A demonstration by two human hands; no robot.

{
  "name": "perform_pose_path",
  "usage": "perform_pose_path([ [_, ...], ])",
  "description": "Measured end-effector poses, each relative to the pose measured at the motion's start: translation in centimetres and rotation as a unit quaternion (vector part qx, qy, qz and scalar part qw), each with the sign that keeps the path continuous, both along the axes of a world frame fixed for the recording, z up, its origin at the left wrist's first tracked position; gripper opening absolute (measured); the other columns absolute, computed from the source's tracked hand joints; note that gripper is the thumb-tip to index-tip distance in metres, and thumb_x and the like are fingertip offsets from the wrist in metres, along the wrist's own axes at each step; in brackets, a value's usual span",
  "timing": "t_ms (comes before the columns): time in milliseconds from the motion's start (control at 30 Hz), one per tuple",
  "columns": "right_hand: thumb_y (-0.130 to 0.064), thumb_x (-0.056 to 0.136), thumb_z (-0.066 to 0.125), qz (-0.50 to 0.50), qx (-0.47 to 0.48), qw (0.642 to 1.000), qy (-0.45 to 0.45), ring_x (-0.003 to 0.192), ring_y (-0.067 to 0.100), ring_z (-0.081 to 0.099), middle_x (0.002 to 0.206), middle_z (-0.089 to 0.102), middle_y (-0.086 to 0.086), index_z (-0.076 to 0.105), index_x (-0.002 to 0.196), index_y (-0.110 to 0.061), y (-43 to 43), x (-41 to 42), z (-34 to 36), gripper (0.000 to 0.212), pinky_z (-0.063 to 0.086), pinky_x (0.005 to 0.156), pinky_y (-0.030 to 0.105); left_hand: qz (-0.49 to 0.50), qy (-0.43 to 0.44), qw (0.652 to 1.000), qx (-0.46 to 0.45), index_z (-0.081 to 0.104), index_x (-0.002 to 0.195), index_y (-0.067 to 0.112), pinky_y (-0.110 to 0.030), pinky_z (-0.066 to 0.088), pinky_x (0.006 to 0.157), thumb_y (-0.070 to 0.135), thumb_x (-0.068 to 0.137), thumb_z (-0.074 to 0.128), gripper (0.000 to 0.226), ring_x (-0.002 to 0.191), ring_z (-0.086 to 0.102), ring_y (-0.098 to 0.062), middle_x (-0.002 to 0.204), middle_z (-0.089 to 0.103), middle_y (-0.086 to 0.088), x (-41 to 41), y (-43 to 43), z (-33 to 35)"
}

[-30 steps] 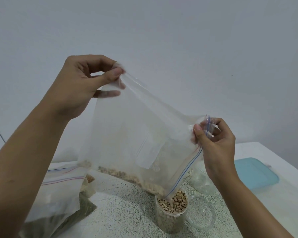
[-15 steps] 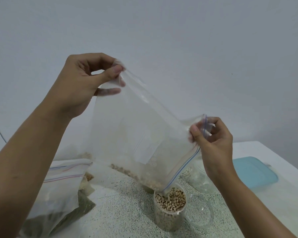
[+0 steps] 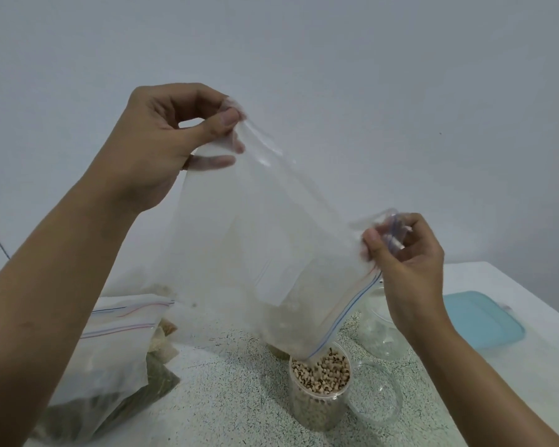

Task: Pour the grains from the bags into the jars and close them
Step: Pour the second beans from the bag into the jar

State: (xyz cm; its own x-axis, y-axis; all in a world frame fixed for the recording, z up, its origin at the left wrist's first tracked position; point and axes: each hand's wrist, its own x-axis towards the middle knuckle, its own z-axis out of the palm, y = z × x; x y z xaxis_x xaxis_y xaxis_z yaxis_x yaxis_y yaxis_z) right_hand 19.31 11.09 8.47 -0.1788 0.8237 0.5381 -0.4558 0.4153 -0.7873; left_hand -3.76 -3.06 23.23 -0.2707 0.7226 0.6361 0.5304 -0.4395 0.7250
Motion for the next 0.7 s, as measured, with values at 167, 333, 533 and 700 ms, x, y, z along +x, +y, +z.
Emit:
perform_pose_path([
  [167,0.010,0.092,0.063,-0.007,-0.003,1.000,0.012,0.071,0.010,0.063,0.080,0.064,-0.011,0.052,0.088,-0.015,0.2,0.1,-0.2,0.028,0.053,0.062,0.021,-0.008,0.021,1.000,-0.002,0.072,0.099,0.012,-0.032,0.061,0.072,0.023,0.093,0.070,0.013,0.086,0.071,-0.022,0.088,0.068,-0.009,0.6,0.3,0.4],
  [333,0.010,0.092,0.063,-0.016,-0.002,1.000,0.014,0.071,0.011,0.064,0.083,0.064,-0.006,0.053,0.089,-0.014,0.4,0.2,-0.4,0.026,0.053,0.064,0.022,-0.004,0.022,1.000,-0.001,0.072,0.100,0.011,-0.032,0.061,0.072,0.022,0.093,0.070,0.013,0.085,0.072,-0.022,0.092,0.066,-0.021,0.6,0.4,0.1],
  [533,0.010,0.093,0.062,-0.011,-0.010,0.999,0.031,0.071,0.011,0.063,0.081,0.065,-0.011,0.052,0.090,-0.013,0.9,0.1,-0.6,0.025,0.053,0.064,0.022,-0.010,0.018,1.000,0.000,0.072,0.099,0.011,-0.032,0.060,0.071,0.021,0.093,0.070,0.012,0.083,0.072,-0.022,0.091,0.065,-0.021,0.9,0.5,0.0],
  [700,0.007,0.094,0.062,-0.007,-0.019,0.999,0.032,0.069,0.010,0.063,0.080,0.065,-0.012,0.052,0.089,-0.015,1.2,0.0,-0.7,0.025,0.053,0.065,0.022,-0.010,0.007,1.000,0.001,0.074,0.096,0.016,-0.028,0.059,0.069,0.024,0.091,0.071,0.010,0.078,0.069,-0.020,0.086,0.067,-0.009,1.0,0.4,-0.3],
])
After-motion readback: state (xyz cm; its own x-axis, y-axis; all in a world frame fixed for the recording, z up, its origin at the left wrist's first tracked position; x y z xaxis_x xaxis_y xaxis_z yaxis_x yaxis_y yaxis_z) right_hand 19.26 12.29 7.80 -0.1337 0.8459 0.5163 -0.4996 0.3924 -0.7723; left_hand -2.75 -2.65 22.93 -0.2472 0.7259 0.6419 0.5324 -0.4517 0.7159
